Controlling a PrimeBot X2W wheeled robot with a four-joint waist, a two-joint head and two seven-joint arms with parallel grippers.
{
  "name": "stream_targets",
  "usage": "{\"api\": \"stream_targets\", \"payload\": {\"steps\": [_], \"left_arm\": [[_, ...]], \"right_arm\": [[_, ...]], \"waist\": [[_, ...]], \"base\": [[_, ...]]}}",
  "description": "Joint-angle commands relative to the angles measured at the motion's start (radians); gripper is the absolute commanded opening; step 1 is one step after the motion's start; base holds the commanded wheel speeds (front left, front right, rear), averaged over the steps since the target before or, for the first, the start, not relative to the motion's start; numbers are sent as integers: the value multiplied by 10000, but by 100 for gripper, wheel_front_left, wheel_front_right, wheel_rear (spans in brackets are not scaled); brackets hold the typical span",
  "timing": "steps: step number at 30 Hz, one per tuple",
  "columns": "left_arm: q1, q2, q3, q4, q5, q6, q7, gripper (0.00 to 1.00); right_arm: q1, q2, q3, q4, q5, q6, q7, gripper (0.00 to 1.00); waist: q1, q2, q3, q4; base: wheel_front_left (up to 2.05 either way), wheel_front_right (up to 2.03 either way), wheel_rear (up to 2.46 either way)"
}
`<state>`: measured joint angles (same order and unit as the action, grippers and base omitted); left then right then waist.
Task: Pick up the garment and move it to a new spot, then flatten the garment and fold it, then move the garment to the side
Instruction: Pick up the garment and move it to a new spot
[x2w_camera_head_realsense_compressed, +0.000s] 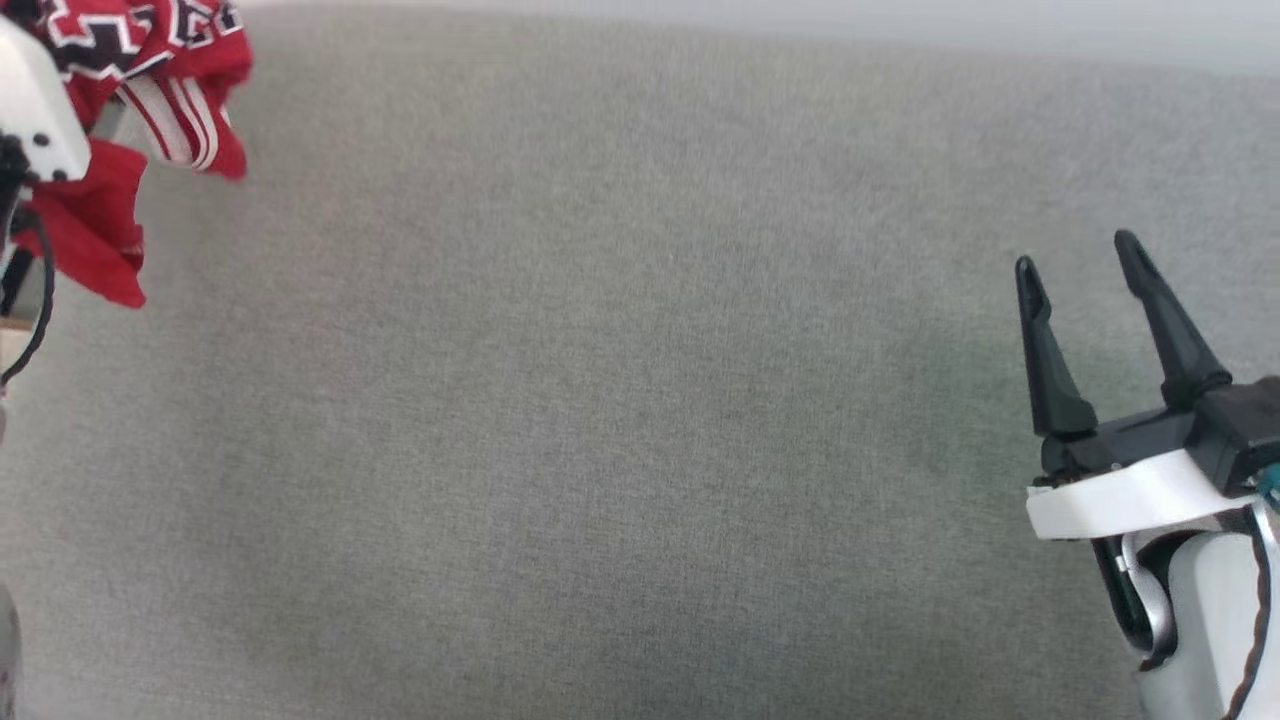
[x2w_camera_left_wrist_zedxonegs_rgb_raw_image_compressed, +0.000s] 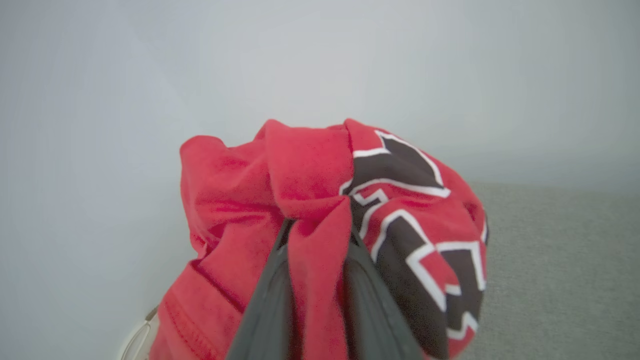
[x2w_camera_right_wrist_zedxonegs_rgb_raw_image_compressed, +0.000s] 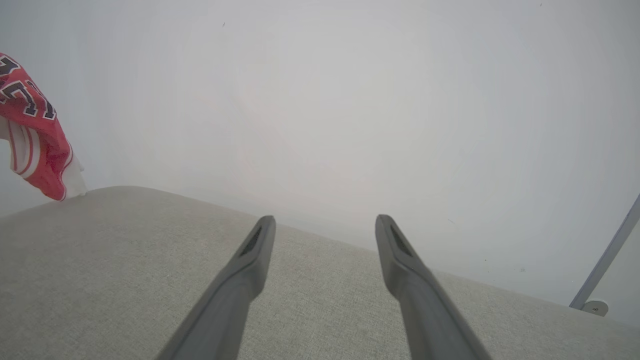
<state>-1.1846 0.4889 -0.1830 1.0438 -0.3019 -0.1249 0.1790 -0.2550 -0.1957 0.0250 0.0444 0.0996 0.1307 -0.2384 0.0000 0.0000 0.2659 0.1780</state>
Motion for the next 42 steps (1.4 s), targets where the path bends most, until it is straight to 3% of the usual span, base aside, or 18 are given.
{"api": "stream_targets", "payload": {"steps": [1,6,13,19,25,32,42], "left_arm": [[-31,-5,-76,-164,7,-54,32,0],[526,51,-916,-1985,-429,-41,905,0],[1738,408,-1333,-5755,-1132,-8,2819,0],[2975,573,-1455,-9053,-1616,504,4609,0],[4000,510,-1854,-11259,-1984,836,5923,0],[4980,275,-2516,-12060,-2263,902,6570,0],[6189,-201,-3545,-10093,-2453,590,6250,0]], "right_arm": [[67,50,-58,53,-39,-1,-66,100],[299,318,-421,155,-88,-1,-174,100],[591,618,-1177,122,-69,1,-271,100],[699,913,-1569,-26,-188,1,-269,100],[781,1130,-1844,-241,-214,-1,-273,100],[726,1308,-1890,-145,-154,1,-275,100],[371,1435,-1549,262,30,-1,-276,100]], "waist": [[0,0,-333,-48],[0,0,-826,-333],[0,0,-1058,-992],[0,0,-994,-1863],[0,0,-711,-2771],[0,0,-262,-3680],[0,0,271,-4571]], "base": [[0,0,0],[0,0,0],[0,0,0],[0,0,0],[0,0,0],[0,0,0],[0,0,0]]}}
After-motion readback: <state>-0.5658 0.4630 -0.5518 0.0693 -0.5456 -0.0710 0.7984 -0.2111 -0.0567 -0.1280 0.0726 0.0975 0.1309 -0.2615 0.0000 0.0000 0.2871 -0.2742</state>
